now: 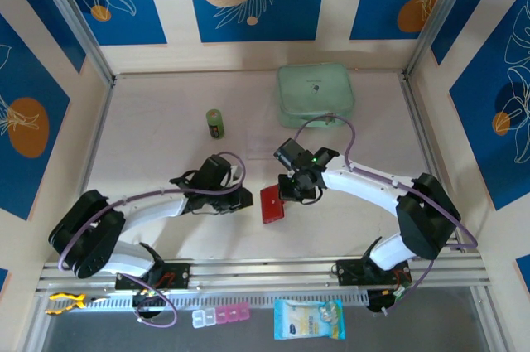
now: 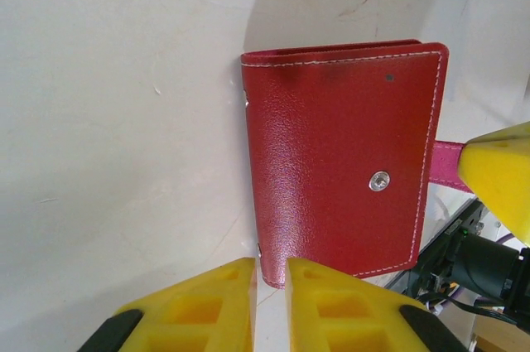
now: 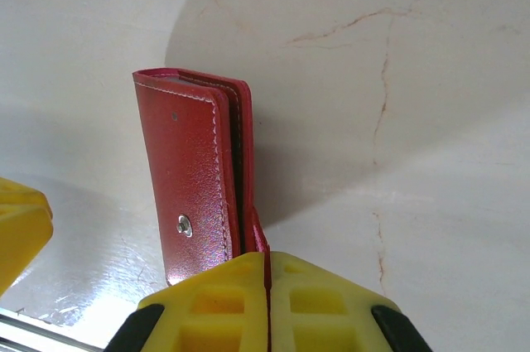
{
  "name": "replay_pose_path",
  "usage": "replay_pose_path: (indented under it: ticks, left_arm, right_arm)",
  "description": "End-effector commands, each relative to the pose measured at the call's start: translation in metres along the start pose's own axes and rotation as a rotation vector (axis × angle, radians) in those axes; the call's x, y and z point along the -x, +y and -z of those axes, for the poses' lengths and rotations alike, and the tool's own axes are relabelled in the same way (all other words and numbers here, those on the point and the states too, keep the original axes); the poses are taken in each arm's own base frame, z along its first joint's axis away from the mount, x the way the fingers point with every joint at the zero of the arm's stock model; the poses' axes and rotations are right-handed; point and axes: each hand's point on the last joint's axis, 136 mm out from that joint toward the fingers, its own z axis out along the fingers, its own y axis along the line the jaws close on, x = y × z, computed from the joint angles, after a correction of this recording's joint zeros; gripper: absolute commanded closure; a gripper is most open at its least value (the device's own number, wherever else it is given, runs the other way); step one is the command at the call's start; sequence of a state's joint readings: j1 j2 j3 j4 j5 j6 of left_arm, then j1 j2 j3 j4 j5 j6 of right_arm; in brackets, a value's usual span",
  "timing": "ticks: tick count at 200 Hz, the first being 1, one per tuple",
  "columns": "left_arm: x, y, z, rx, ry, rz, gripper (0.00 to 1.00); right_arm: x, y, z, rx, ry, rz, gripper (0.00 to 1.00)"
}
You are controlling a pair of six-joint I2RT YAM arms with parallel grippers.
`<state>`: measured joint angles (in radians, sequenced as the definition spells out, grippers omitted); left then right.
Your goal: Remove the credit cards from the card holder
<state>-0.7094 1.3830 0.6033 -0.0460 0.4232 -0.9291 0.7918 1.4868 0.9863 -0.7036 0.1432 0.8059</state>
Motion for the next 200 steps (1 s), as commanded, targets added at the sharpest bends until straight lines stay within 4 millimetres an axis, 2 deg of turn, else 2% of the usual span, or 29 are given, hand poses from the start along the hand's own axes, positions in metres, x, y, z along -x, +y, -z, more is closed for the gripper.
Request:
replay_pose_path:
  ticks: [1,68,132,166,200]
  left_arm:
    - [0.003,-0.003,0.008,-0.019,0.0,-0.019,0.83]
    - [-0.001,0.009,0.028,-0.025,-0.044,0.008,0.82]
    - [0.003,0.008,0.043,-0.05,-0.074,0.02,0.81]
    - [0.0,0.011,0.043,-0.058,-0.075,0.032,0.81]
    - [-0.004,0.014,0.038,-0.063,-0.047,0.037,0.82]
  right_arm:
    - [0.007,0.007,0.015,0.021,-0.034,-0.018,1.0]
    - [0.014,0.036,0.018,0.059,-0.05,0.009,1.0]
    - [0.016,0.06,0.03,0.092,-0.075,0.044,1.0]
    - [0.019,0.068,0.032,0.106,-0.075,0.069,1.0]
    - [0.021,0.067,0.031,0.087,-0.071,0.089,1.0]
